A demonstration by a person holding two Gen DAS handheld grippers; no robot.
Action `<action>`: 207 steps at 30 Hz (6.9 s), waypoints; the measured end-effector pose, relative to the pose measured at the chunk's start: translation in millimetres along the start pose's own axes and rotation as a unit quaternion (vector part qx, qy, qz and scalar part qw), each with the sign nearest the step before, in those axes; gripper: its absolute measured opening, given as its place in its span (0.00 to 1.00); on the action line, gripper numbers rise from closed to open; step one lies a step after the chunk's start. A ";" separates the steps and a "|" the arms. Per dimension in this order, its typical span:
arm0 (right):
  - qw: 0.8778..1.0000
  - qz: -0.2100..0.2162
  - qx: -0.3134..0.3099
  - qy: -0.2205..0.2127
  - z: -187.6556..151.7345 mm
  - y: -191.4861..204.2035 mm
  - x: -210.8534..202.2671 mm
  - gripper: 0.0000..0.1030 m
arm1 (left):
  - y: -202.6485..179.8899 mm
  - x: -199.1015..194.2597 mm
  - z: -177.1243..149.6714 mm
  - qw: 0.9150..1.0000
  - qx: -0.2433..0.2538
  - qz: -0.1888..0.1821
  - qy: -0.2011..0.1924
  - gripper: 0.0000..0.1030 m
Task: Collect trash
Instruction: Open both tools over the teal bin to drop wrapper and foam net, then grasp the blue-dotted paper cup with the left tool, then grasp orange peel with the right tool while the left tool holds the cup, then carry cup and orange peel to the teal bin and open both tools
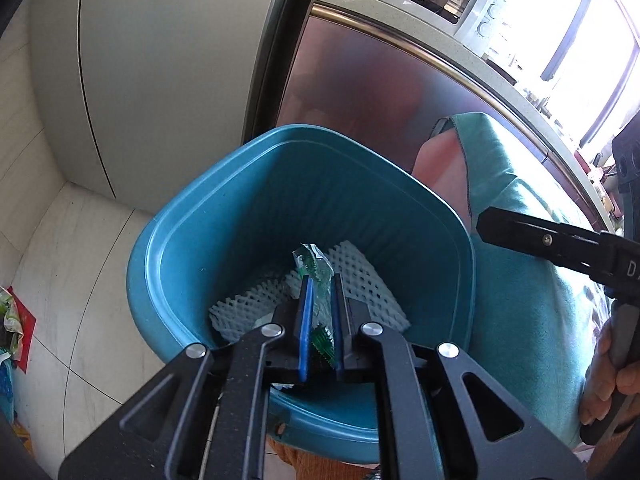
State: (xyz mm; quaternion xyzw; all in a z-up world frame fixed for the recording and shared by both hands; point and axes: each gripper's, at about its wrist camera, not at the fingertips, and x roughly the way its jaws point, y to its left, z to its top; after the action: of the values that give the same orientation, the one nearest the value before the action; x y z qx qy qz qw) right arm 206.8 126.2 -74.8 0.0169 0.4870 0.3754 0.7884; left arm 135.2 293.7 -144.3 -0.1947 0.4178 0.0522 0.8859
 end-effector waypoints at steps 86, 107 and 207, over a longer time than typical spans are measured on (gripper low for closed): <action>0.937 -0.114 0.230 -0.236 -196.8 -287.0 -298.3 0.06 | -484.7 50.0 -66.5 0.894 0.283 -0.319 0.139 0.50; 0.929 -0.128 0.236 -0.254 -200.0 -288.8 -312.5 0.07 | -429.1 -4.6 -59.7 0.911 0.294 -0.286 0.042 0.46; 0.977 -0.139 0.022 -0.159 -88.0 -134.5 -221.1 0.13 | -113.2 -94.4 -19.3 0.981 0.126 -0.129 -0.071 0.46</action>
State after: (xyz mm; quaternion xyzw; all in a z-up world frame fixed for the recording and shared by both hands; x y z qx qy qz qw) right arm 161.6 -134.7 -6.8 0.0260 0.3611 0.2434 0.8998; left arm 89.2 188.9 -49.5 -0.1295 0.3284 -0.1017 0.9301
